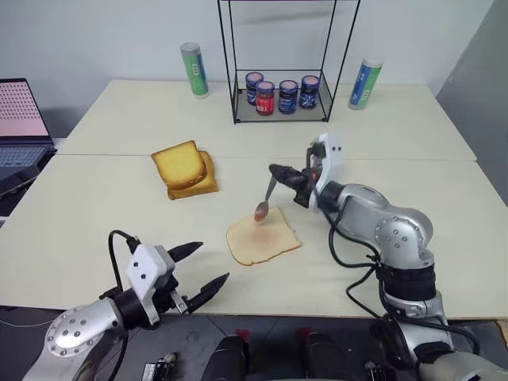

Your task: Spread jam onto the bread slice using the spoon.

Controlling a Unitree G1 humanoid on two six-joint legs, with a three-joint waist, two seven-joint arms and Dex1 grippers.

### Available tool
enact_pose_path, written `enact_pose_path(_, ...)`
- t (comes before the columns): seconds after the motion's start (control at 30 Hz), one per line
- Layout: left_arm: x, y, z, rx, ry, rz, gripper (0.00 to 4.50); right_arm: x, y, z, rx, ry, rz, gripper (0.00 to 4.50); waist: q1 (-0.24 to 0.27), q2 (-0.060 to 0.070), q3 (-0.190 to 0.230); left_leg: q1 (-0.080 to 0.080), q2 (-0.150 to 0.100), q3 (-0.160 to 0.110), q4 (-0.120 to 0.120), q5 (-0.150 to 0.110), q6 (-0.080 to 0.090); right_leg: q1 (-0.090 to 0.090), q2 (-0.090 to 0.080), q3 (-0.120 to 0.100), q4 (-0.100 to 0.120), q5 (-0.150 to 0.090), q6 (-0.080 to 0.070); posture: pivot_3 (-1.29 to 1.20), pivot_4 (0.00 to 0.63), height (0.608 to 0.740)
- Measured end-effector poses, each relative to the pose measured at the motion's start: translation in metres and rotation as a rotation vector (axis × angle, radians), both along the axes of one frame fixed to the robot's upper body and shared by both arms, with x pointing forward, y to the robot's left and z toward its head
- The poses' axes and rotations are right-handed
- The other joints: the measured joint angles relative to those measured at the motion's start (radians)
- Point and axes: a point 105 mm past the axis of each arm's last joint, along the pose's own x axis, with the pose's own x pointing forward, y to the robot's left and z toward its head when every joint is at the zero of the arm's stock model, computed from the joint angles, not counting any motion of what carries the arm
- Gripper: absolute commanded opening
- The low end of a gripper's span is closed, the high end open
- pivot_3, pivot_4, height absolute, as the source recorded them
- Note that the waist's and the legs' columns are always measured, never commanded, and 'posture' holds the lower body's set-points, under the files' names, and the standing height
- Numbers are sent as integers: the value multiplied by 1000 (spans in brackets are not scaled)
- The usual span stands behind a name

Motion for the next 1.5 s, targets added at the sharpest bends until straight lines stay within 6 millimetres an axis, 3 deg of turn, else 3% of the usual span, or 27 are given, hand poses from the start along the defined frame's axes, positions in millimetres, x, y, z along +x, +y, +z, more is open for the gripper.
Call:
enact_pose_path(0.4, 3, 2, 2, -5, -20, 21, 4500, -21, 19, 2, -81, -145, 152, 17, -3, 0, 0, 0, 1, -1, -1, 0, 0, 0, 1, -1, 0, 0, 0, 0, 150, 740)
enact_pose_path(0.6, 6, 6, 0, -9, -11, 26, 4500, -23, 22, 7, 106, 26, 179, 17, -3, 0, 0, 0, 1, -1, -1, 0, 0, 0, 1, -1, 0, 0, 0, 0, 150, 740)
enact_pose_path(0.7, 7, 7, 0, -5, -7, 27, 4500, -10, 22, 3, 208, 142, 140, 17, -4, 0, 0, 1, 1, -1, -1, 0, 0, 0, 1, 0, 0, 0, 0, 0, 150, 740)
enact_pose_path(0.8, 8, 6, 1, -6, -14, 26, 4500, 5, 19, -14, 253, 255, 87, 17, -6, 0, 0, 1, 1, -1, -1, 0, 0, 0, 1, 0, 0, 0, 0, 0, 150, 740)
enact_pose_path(0.9, 8, 5, 1, -8, -14, 23, 4500, 15, 16, -35, 252, 330, 38, 17, -7, 0, 0, 1, 0, 0, -1, 0, 0, 0, 1, 0, 0, 0, 0, 0, 150, 740)
enact_pose_path(1.03, 9, 3, 1, -10, -17, 15, 4500, 22, 8, -44, 236, 341, -1, 17, -8, 0, 0, 1, 0, 0, -1, 0, 0, 0, 1, 0, 0, 0, 0, 0, 150, 740)
enact_pose_path(1.4, 14, 7, -3, -10, -4, 22, 4500, 27, -39, -42, 174, 273, -61, 17, -6, 0, 0, 1, 0, 0, -1, 0, 0, 1, 1, -1, 0, 0, 0, 0, 150, 740)
enact_pose_path(1.5, 15, 7, -1, -10, -12, 18, 4500, 26, -41, -39, 195, 284, -60, 17, -7, 0, 0, 1, 0, 0, -1, 0, 0, 1, 1, 0, 0, 0, 0, 0, 150, 740)
